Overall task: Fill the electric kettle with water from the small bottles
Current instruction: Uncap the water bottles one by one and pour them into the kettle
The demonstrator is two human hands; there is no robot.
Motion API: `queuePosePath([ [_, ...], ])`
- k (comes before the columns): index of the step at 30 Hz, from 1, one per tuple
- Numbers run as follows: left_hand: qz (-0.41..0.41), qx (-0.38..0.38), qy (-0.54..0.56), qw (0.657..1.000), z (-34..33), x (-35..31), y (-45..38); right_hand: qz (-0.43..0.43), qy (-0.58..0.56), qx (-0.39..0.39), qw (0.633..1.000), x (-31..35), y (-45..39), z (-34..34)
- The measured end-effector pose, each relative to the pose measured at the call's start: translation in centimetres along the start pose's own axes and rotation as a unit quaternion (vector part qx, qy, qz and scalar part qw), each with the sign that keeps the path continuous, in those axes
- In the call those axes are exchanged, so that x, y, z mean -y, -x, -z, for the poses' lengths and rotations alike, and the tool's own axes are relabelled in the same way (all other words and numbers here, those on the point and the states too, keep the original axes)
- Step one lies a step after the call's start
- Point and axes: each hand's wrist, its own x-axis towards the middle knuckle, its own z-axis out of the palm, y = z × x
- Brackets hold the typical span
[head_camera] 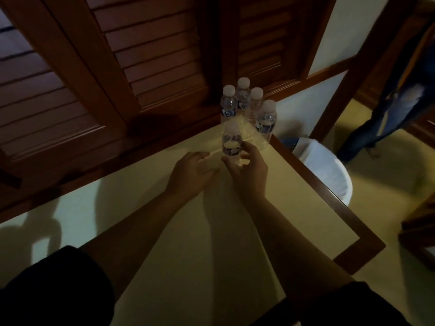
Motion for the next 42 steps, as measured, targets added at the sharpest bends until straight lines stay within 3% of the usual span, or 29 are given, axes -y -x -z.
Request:
queuePosePath([
  [2, 0.039, -0.016, 0.161, 0.986, -0.6, -1.3, -1.1, -0.005, 0.010, 0.031, 0.999, 0.1, -0.3, 0.4],
  [4, 0.063, -0.010, 0.209, 0.976, -1.7, -2.6, -1.8, 0.014, 0.058, 0.060, 0.996, -0.1, -0.2, 2.1],
  [7, 0.064, -0.041, 0.202, 0.976, -3.6, -3.2, -2.3, 0.020, 0.219, 0.071, 0.973, -1.1, 0.3, 6.5],
  [9, 0.073, -0.070, 0.187, 0.977, -4.6, -3.3, -2.5, 0.008, 0.324, 0.127, 0.937, -1.7, 0.7, 9.0],
  [12, 0.072, -0.096, 0.140, 0.983, -5.8, -3.9, -3.1, -0.015, 0.377, 0.216, 0.901, -1.9, 1.5, 9.9],
  [25, 0.106, -0.164, 0.131, 0.972, -8.5, -5.4, -7.4, -0.022, 0.394, 0.275, 0.877, -2.1, 0.5, 10.3],
  [42, 0.108, -0.176, 0.127, 0.970, -9.2, -5.2, -9.5, -0.023, 0.388, 0.275, 0.879, -2.6, 0.6, 10.1],
])
